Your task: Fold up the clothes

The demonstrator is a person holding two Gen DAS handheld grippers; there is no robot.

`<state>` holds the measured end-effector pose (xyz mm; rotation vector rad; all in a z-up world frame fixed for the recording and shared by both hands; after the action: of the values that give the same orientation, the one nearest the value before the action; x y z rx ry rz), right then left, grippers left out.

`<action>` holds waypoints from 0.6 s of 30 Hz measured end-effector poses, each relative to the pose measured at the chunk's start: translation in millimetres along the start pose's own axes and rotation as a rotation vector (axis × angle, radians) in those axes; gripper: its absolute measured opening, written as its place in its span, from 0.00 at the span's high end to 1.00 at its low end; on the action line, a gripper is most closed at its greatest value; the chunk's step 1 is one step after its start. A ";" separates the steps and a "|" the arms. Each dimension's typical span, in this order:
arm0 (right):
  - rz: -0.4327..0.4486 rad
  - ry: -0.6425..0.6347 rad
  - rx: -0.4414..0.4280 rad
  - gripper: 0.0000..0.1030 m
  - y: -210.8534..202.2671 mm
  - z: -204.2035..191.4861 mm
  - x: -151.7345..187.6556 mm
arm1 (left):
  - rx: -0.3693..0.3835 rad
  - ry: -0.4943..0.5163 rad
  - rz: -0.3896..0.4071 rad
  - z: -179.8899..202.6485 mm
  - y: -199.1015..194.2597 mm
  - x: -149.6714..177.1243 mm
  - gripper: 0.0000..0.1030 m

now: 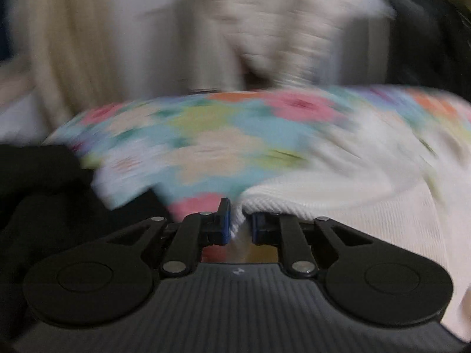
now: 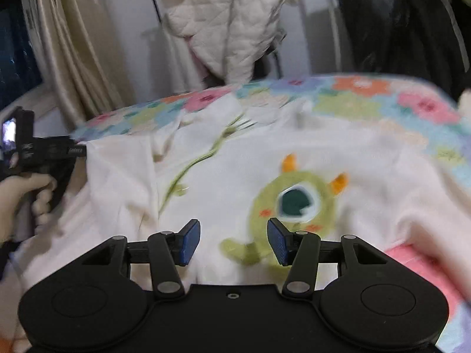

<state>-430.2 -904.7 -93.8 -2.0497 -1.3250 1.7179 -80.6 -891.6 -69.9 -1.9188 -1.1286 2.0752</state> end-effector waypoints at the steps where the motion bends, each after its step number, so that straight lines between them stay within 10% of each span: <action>1: -0.032 0.056 -0.048 0.45 5.1 4.8 2.5 | -0.016 -0.079 -0.006 -22.0 4.3 0.2 0.80; 3: -0.090 0.156 -0.125 0.45 15.3 13.3 7.1 | -0.028 -0.190 -0.025 -55.3 14.4 8.0 0.63; 13: -0.212 0.243 -0.230 0.44 44.1 8.2 29.3 | -0.005 -0.079 -0.081 -42.2 -11.8 33.5 0.59; 15: -0.175 0.187 -0.229 0.86 44.2 1.4 27.5 | 0.014 -0.050 -0.068 -34.3 -30.6 35.0 0.59; 18: -0.105 0.105 -0.268 0.92 28.1 -8.9 14.3 | 0.000 0.055 -0.008 -12.3 -60.0 29.8 0.59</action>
<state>-408.8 -907.9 -118.4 -2.1275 -1.6728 1.4348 -99.6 -827.1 -59.5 -1.9546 -1.1227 2.0052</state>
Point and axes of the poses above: each gripper's, at about its wrist camera, not at the fingertips, and y roughly the way its jaws point, z to its right, x to its underside, the point moved 3 cm from there along y, roughly the way its jaws point, and after that the axes turned 2 degrees about y, right-handed, at the moved point
